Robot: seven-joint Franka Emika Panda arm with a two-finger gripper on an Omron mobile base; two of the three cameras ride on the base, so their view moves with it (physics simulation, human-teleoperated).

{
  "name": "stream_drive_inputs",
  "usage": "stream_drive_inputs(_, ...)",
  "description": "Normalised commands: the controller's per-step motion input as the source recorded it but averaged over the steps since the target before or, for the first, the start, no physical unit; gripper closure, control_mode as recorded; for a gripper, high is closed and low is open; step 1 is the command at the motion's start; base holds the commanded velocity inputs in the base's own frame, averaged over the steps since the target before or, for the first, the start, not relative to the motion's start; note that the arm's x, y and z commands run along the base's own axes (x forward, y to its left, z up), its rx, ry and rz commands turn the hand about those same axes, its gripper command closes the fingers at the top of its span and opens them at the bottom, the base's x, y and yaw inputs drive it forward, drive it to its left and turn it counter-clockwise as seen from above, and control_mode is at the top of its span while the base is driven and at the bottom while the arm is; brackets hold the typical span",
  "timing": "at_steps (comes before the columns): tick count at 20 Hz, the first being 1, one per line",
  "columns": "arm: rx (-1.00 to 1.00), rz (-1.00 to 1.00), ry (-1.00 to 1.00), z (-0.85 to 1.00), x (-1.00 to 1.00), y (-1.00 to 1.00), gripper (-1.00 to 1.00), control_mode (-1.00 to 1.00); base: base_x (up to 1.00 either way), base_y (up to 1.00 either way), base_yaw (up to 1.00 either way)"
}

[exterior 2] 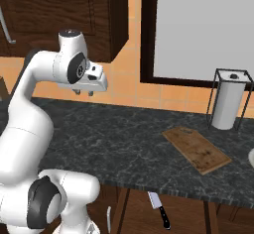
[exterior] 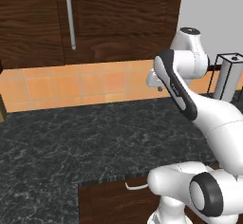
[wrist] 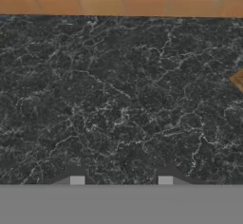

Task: Pick up the knife from the drawer and place it on the cutting board. Then place the meat from the plate to the cutting board.

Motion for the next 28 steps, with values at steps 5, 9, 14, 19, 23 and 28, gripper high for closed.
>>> stream_drive_inputs(5,0.11,-0.06,0.0,-0.08,-0.63,-0.38,-1.0,-1.0,0.0,0.0,0.0)
stream_drive_inputs(9,0.16,-0.14,0.0,-0.12,-0.84,-0.7,-1.0,-1.0,0.0,0.0,0.0)
stream_drive_inputs(14,0.06,-0.13,0.0,-0.02,-0.48,-0.55,-1.0,-1.0,0.0,0.0,0.0)
stream_drive_inputs(19,0.04,-0.04,0.04,-0.14,-0.1,-0.31,-1.0,-1.0,0.0,0.0,0.0)
stream_drive_inputs(23,0.0,-0.1,0.0,-0.37,0.01,-0.15,-1.0,-1.0,0.0,0.0,0.0)
stream_drive_inputs(28,-0.04,-0.1,0.0,-0.75,0.02,-0.31,-1.0,-1.0,0.0,0.0,0.0)
